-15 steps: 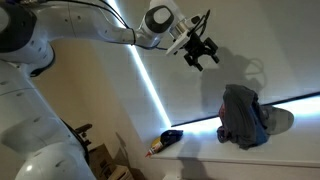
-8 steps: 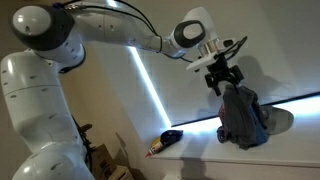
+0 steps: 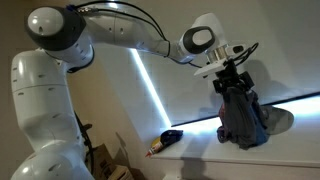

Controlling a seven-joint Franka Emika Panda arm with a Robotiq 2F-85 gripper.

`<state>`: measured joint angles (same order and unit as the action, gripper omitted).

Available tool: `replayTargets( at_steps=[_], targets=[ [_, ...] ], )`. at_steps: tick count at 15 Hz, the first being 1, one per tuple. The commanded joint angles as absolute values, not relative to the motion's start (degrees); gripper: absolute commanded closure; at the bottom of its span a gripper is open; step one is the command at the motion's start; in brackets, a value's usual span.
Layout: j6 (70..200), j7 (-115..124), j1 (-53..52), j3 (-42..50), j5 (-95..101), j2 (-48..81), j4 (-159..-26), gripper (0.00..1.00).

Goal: Place the t-shirt on the left side of the windowsill

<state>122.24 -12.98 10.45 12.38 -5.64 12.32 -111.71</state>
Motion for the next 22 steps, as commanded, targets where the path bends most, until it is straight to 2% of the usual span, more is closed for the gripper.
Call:
replayTargets(
  at_steps=[1, 2, 3, 7, 16, 22],
  targets=[
    [134.9, -9.3, 10.3, 11.8, -2.6, 2.0, -124.7, 0.0],
    [138.0, -8.0, 10.1, 11.8, -1.8, 0.0, -127.5, 0.0],
    [132.5, -10.2, 11.0, 11.6, -3.4, 6.6, -119.2, 0.0],
    [136.0, -9.0, 10.5, 11.8, -2.6, 0.9, -125.5, 0.0],
    [136.6, -16.1, 9.0, 9.9, 9.8, -0.3, -125.5, 0.0],
    [136.4, -14.6, 8.9, 9.8, 8.9, 0.4, -124.8, 0.0]
  ],
)
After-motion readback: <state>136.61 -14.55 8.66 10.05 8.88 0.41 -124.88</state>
